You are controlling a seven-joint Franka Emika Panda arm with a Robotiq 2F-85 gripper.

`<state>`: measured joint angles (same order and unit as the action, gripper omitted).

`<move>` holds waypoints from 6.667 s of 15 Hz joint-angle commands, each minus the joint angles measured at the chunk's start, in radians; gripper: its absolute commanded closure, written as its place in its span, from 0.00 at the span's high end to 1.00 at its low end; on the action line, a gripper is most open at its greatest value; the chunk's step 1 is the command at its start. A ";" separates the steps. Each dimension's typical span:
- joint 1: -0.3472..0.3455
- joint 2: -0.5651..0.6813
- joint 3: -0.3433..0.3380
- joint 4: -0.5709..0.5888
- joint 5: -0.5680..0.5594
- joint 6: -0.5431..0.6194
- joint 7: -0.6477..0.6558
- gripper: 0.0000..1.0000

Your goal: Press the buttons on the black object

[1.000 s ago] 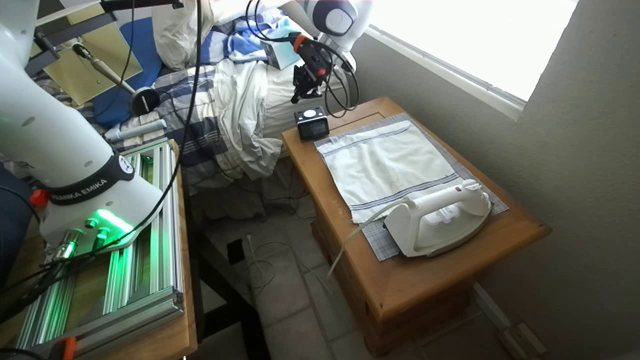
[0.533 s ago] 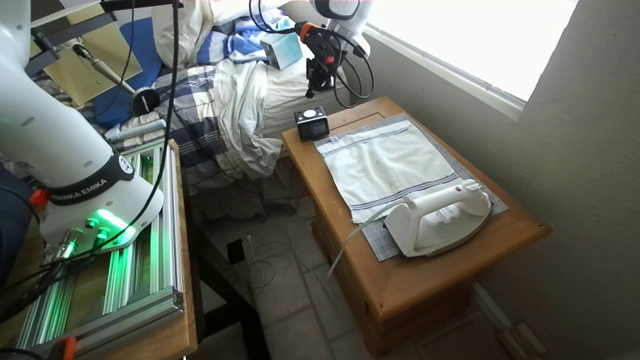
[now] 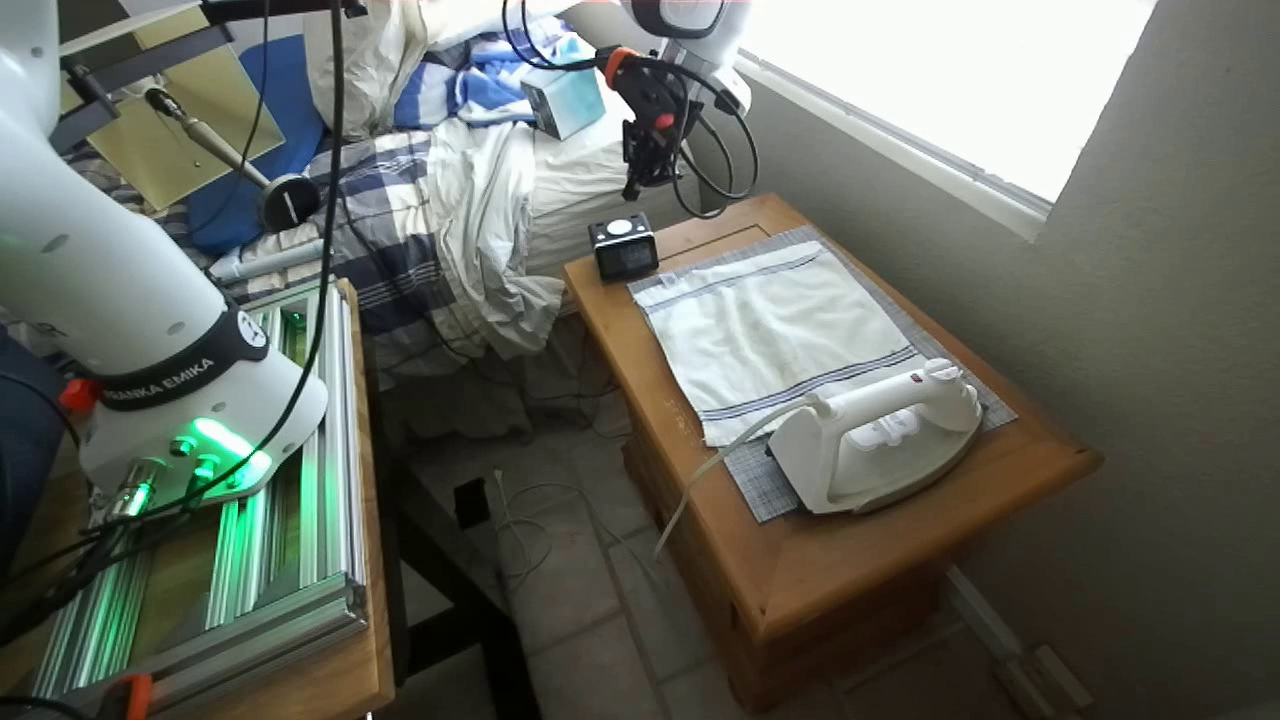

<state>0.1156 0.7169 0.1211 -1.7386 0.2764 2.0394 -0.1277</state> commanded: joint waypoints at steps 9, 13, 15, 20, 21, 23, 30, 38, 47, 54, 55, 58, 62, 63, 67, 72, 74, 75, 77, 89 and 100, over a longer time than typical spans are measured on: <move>-0.084 0.106 0.022 0.095 0.009 -0.031 -0.035 0.00; -0.101 0.143 0.038 0.130 0.010 -0.043 -0.061 0.00; -0.105 0.155 0.047 0.143 0.011 -0.054 -0.075 0.00; -0.112 0.175 0.066 0.168 0.016 -0.092 -0.102 0.00; -0.112 0.177 0.068 0.172 0.018 -0.100 -0.106 0.00; -0.116 0.182 0.072 0.179 0.021 -0.112 -0.116 0.00; -0.120 0.221 0.067 0.227 0.020 -0.157 -0.111 0.00; -0.121 0.265 0.070 0.286 0.019 -0.191 -0.112 0.00; -0.123 0.282 0.079 0.315 0.024 -0.238 -0.125 0.00; -0.122 0.304 0.074 0.342 0.024 -0.246 -0.118 0.00; -0.123 0.307 0.074 0.346 0.024 -0.245 -0.118 0.00; -0.125 0.318 0.072 0.359 0.023 -0.250 -0.113 0.00; -0.124 0.327 0.074 0.374 0.024 -0.272 -0.111 0.00; -0.123 0.330 0.074 0.378 0.024 -0.278 -0.110 0.00; -0.121 0.342 0.075 0.395 0.025 -0.305 -0.107 0.00; -0.118 0.353 0.078 0.411 0.025 -0.318 -0.110 0.00; -0.116 0.355 0.077 0.414 0.022 -0.314 -0.110 0.00; -0.115 0.355 0.075 0.415 0.021 -0.312 -0.107 0.00; -0.114 0.357 0.073 0.418 0.019 -0.310 -0.106 0.00; -0.109 0.408 0.061 0.461 0.013 -0.333 -0.085 0.00; -0.029 0.172 0.076 0.256 0.002 -0.187 -0.065 0.00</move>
<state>0.0714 1.0061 0.2012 -1.3570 0.2865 1.7758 -0.2187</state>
